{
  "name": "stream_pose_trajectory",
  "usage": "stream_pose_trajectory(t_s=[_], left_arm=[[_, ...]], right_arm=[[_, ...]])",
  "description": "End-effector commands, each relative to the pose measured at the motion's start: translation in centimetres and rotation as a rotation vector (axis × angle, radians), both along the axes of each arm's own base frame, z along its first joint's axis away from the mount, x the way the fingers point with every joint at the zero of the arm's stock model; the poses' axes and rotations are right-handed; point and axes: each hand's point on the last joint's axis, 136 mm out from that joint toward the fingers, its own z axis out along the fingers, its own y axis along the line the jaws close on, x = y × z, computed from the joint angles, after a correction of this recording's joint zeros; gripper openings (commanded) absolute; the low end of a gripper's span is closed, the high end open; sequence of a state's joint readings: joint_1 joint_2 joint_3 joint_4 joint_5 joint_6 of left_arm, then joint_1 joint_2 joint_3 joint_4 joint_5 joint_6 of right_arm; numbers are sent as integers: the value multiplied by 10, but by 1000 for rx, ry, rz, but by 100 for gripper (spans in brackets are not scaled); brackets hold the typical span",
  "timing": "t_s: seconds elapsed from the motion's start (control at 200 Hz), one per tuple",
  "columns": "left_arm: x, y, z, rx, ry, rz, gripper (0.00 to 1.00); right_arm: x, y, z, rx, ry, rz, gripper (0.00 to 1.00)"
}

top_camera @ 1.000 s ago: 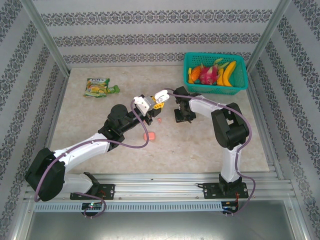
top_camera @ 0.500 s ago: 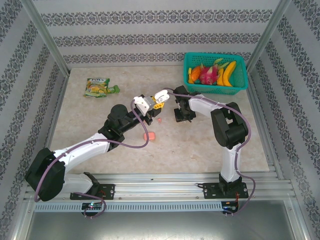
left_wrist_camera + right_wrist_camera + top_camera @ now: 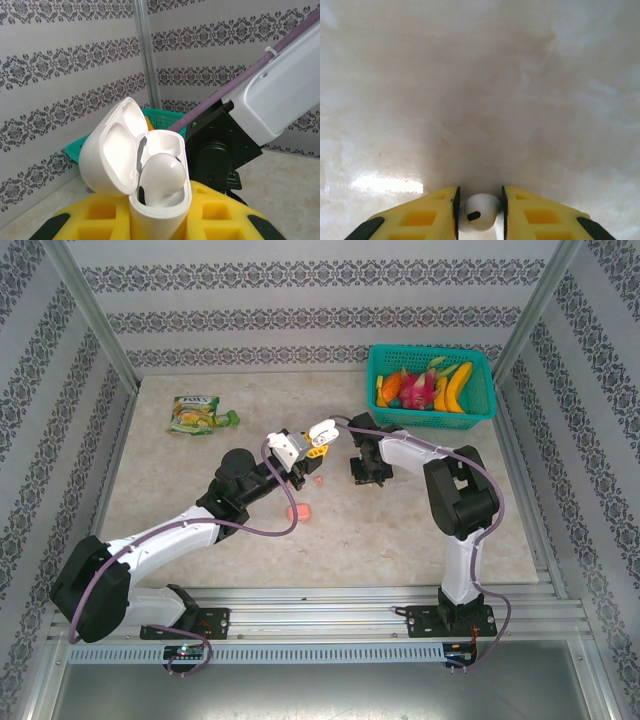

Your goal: Insert wireless bluetooth earbuds into charging case

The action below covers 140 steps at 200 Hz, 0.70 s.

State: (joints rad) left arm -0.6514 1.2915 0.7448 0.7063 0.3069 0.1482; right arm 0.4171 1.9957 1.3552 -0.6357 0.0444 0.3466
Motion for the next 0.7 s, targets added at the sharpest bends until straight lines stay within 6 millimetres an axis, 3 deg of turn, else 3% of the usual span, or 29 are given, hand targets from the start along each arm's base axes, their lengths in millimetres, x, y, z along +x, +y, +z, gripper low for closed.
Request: stream_pose_trajectory(t_s=[0.0, 0.18, 0.34, 0.694], left_arm=[[0, 4, 27, -54, -38, -5, 0], [0, 4, 26, -54, -33, -4, 0], [-1, 5, 27, -54, -38, -3, 0], [-1, 5, 26, -50, -38, -3, 0]], right_arm=[[-15, -17, -2, -9, 40, -132, 27], [-19, -12, -7, 48, 51, -197, 30], [-19, -12, -10, 42, 56, -182, 43], [-14, -14, 4, -31, 57, 63, 44]])
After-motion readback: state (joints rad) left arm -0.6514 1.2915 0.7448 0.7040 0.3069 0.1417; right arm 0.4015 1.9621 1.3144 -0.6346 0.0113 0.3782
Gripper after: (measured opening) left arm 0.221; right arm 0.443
